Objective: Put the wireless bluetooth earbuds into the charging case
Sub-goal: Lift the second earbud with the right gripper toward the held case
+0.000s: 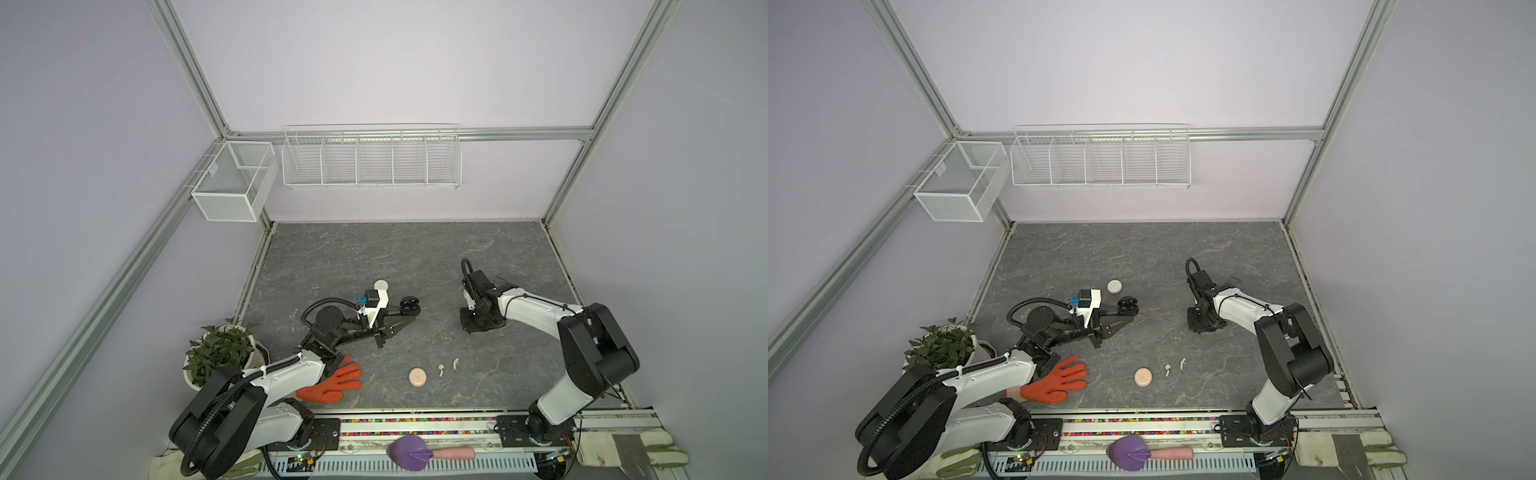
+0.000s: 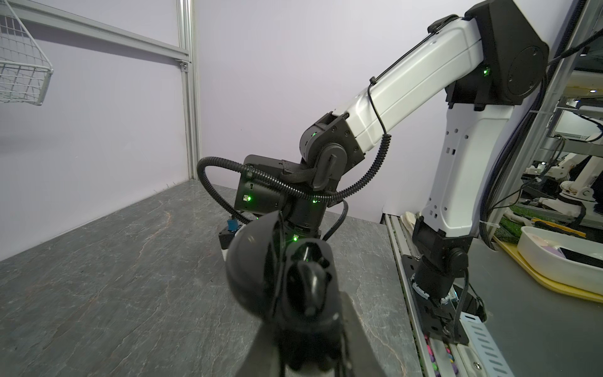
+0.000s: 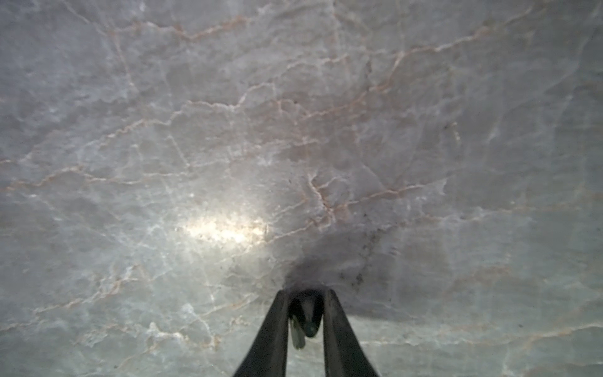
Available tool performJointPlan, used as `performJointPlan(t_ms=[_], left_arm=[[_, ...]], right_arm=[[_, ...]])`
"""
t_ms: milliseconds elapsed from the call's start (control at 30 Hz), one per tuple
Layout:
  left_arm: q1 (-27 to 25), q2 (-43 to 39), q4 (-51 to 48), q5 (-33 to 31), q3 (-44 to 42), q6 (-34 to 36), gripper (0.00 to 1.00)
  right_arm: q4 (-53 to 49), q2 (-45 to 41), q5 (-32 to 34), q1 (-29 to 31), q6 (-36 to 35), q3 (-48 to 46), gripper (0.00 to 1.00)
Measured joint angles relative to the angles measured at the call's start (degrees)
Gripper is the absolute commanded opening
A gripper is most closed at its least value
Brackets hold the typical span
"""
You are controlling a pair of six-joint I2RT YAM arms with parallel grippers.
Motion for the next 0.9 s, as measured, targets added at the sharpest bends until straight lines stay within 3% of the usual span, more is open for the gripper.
performJointPlan(t_ms=[533, 900], left_arm=[[0.0, 0.3, 0.5, -0.5, 0.0, -0.2, 0.0], [0.0, 1.0, 4.0, -1.1, 0.0, -3.5, 0.0]], right_arm=[[1.1, -1.0, -1.1, 0.0, -0.1, -0.8, 0.15], [4.6, -10.9, -5.0, 2.1, -1.2, -1.5, 0.15]])
